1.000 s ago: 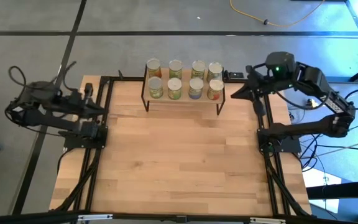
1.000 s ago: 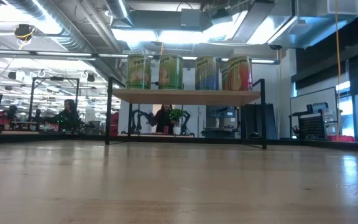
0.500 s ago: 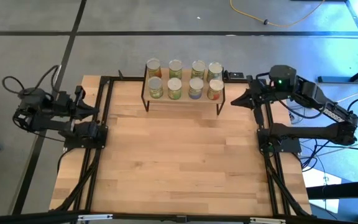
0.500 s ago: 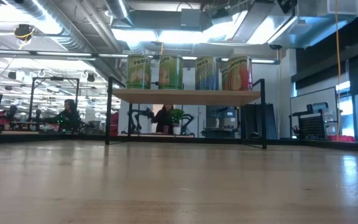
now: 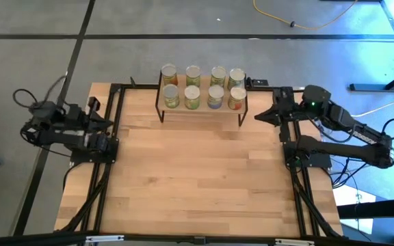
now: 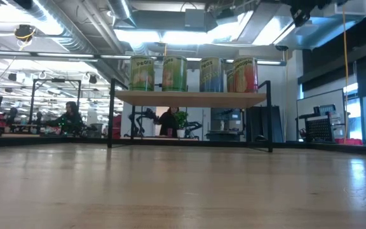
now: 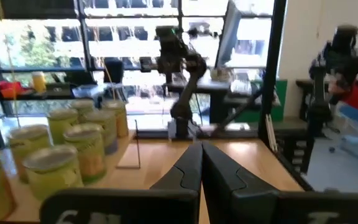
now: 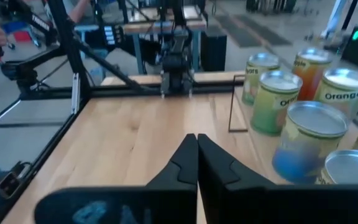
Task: Pick and place cans onto a shelf
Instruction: Return to Home Position
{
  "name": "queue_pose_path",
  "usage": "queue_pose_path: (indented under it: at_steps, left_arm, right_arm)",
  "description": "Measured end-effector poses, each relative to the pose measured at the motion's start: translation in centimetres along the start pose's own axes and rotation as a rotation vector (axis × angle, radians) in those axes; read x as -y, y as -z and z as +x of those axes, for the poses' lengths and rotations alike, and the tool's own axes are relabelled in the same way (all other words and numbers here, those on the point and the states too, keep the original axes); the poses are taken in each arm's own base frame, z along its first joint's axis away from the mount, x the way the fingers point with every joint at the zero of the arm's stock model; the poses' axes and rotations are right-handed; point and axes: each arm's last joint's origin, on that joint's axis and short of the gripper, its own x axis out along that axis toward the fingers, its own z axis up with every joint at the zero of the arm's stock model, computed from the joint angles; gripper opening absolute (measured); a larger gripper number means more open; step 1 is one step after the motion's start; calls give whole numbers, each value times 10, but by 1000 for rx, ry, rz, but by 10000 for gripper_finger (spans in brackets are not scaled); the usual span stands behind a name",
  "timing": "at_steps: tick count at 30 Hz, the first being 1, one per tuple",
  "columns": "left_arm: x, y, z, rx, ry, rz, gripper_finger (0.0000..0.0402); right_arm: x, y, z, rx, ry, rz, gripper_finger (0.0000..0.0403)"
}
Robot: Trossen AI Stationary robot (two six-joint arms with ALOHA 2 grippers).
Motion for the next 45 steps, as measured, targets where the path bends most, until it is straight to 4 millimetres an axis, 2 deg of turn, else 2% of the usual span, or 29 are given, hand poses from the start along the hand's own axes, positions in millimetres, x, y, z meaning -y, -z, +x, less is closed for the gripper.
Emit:
queue_pose_path:
  at_steps: [3,9,18,25,32,41,45]
  left_arm:
    - [1,12,12,-17,1,5,0]
    - [2,33,32,1,-17,-21,0]
    - [3,69,55,-16,-23,-5,0]
    - [4,88,65,-6,-23,-4,0]
    - [5,99,72,94,-10,67,0]
    - [4,137,82,94,-62,101,0]
    - [3,143,84,118,-76,117,0]
  right_arm:
    - [1,14,4,29,2,-17,4]
    - [4,42,12,-20,-1,13,6]
    - [0,63,8,-2,0,3,3]
    - [-3,81,2,37,1,14,4]
    - [-3,104,5,121,1,47,4]
    - [-1,124,11,128,-1,65,4]
    - [-1,129,13,115,0,62,4]
